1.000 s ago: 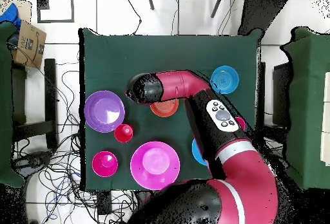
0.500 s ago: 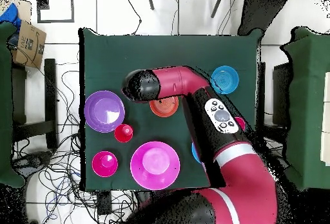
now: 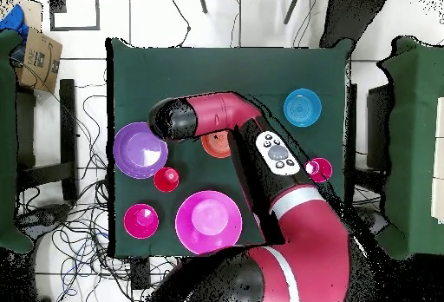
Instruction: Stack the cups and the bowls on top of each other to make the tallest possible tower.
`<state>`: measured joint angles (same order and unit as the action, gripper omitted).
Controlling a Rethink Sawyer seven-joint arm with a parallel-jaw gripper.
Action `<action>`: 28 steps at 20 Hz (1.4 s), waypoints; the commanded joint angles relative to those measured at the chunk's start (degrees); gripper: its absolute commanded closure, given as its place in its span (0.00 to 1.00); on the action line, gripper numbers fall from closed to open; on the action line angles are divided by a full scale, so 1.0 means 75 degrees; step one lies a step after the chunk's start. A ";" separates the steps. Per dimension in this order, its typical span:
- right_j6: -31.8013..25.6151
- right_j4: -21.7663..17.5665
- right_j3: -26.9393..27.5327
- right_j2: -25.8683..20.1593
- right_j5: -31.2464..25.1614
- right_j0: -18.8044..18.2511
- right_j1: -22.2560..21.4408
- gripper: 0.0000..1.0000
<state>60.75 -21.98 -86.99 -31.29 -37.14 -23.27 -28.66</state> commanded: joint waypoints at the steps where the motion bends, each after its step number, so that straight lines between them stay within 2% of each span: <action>1: 0.0966 -0.0092 -0.0232 0.0243 0.0424 0.0079 0.0751 0.00; 8: 0.0821 -0.0439 0.0107 0.0417 0.0929 0.0108 0.1305 0.00; 13: 0.0548 -0.0489 0.0313 0.0355 0.1090 0.0007 0.1682 0.00; 18: 0.0413 -0.0372 0.0487 0.0300 0.0925 0.0005 0.1981 0.00; 28: 0.0355 -0.0306 0.0394 0.0284 0.0625 -0.0013 0.2044 0.00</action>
<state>60.75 -22.19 -86.48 -31.39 -31.28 -23.44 -16.04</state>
